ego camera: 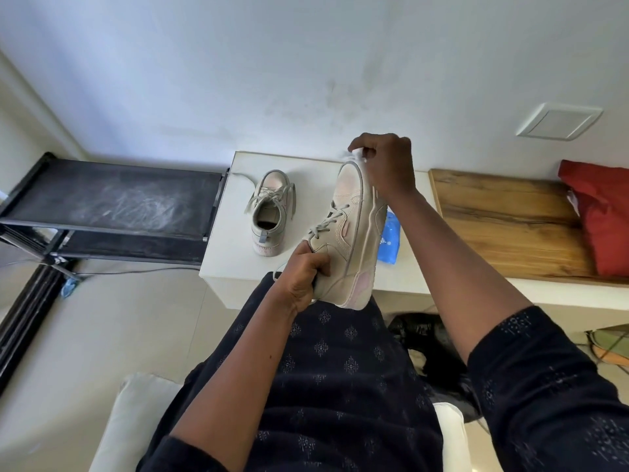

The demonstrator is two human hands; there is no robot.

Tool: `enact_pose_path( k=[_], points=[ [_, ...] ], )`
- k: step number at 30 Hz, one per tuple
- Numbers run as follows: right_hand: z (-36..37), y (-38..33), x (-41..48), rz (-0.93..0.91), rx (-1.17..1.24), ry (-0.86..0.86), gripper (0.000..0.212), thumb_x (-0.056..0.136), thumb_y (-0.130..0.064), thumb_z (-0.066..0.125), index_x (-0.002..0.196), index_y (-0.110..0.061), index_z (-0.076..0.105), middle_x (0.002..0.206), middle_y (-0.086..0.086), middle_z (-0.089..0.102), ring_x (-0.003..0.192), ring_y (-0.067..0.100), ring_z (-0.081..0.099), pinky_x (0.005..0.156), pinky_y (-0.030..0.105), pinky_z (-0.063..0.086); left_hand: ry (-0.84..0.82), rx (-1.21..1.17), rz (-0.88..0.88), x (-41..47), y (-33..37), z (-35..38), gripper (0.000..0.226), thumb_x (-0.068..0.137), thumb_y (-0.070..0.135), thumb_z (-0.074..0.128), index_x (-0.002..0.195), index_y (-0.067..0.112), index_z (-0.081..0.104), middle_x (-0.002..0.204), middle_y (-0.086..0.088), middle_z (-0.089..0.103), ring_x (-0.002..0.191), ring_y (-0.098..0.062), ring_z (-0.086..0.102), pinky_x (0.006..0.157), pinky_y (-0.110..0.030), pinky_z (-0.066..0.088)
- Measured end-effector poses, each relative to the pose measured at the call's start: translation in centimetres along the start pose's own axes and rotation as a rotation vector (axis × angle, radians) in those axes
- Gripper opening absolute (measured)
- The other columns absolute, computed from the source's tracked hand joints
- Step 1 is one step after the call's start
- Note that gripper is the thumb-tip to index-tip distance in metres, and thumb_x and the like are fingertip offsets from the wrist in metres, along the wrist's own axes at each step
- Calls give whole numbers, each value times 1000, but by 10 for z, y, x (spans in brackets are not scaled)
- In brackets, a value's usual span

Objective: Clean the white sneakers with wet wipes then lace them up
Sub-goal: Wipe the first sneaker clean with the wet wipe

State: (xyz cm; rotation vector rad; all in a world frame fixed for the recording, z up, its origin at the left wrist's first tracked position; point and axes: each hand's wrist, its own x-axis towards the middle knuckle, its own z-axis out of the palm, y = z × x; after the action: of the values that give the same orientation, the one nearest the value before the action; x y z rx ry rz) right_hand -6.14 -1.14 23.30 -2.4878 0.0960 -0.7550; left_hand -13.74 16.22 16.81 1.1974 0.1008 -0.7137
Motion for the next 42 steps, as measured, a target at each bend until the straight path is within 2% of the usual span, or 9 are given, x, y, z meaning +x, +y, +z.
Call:
enact_pose_path(
  k=[6, 9, 12, 18, 21, 27, 31, 37, 42],
  points=[
    [9, 9, -18, -92, -69, 61, 20, 66, 5, 50, 64, -6, 66, 63, 4, 66, 61, 22, 54, 57, 17, 25, 20, -49, -39, -3, -3, 0, 33, 49, -8, 42, 77, 4, 55, 66, -6, 50, 65, -20, 48, 61, -27, 43],
    [17, 7, -34, -105, -81, 52, 24, 65, 13, 56, 69, -7, 68, 66, 3, 66, 67, 23, 55, 56, 17, 25, 24, -112, -26, 2, -3, -1, 44, 67, -21, 32, 65, 9, 65, 59, -2, 60, 58, -17, 56, 58, -27, 51],
    [29, 3, -54, -154, -82, 64, 31, 59, 22, 60, 72, -6, 69, 67, 3, 65, 66, 26, 58, 58, 18, 29, 52, -173, -20, 5, -3, -6, 43, 70, -24, 27, 73, 5, 59, 59, -1, 60, 59, -17, 56, 59, -28, 53],
    [38, -12, -98, -219, -78, 79, 36, 67, 10, 31, 73, 1, 66, 71, 9, 63, 73, 31, 59, 61, 28, 47, 66, -221, -57, 10, -6, -17, 51, 60, -16, 38, 105, 2, 54, 81, -11, 54, 80, -29, 51, 74, -39, 51],
    [38, -11, -98, -256, -156, 117, 36, 70, 5, 30, 73, 1, 66, 73, 10, 64, 74, 32, 60, 61, 29, 48, 24, -242, -66, 7, -3, -15, 50, 55, -13, 41, 101, -1, 56, 80, -12, 58, 77, -29, 56, 72, -41, 54],
    [29, -12, -60, -151, -180, 173, 24, 63, 19, 54, 65, -3, 64, 65, 8, 61, 63, 29, 56, 60, 23, 30, -17, -180, -55, 7, 6, -11, 43, 67, -21, 31, 89, 2, 60, 71, -9, 63, 68, -25, 61, 63, -36, 57],
    [25, -10, -28, -28, -151, 106, 21, 60, 13, 56, 63, -5, 66, 62, 10, 65, 58, 32, 57, 54, 26, 37, -25, -127, -16, 1, 9, -8, 41, 71, -24, 27, 75, 4, 57, 54, 0, 60, 50, -14, 58, 50, -23, 52],
    [22, -14, 0, 196, -153, -83, 26, 77, 2, 50, 84, -5, 74, 87, 15, 70, 84, 37, 58, 67, 30, 42, -2, -132, -27, 1, 10, -16, 34, 62, -17, 36, 78, 3, 58, 57, -2, 61, 55, -17, 58, 54, -26, 54],
    [34, -11, 4, 189, 25, -63, 20, 73, -4, 51, 64, -9, 69, 65, 11, 67, 64, 32, 60, 60, 26, 40, 40, -158, -29, 1, 9, -27, 29, 57, -12, 40, 72, 3, 60, 61, -7, 57, 60, -22, 55, 61, -30, 50]
  ],
)
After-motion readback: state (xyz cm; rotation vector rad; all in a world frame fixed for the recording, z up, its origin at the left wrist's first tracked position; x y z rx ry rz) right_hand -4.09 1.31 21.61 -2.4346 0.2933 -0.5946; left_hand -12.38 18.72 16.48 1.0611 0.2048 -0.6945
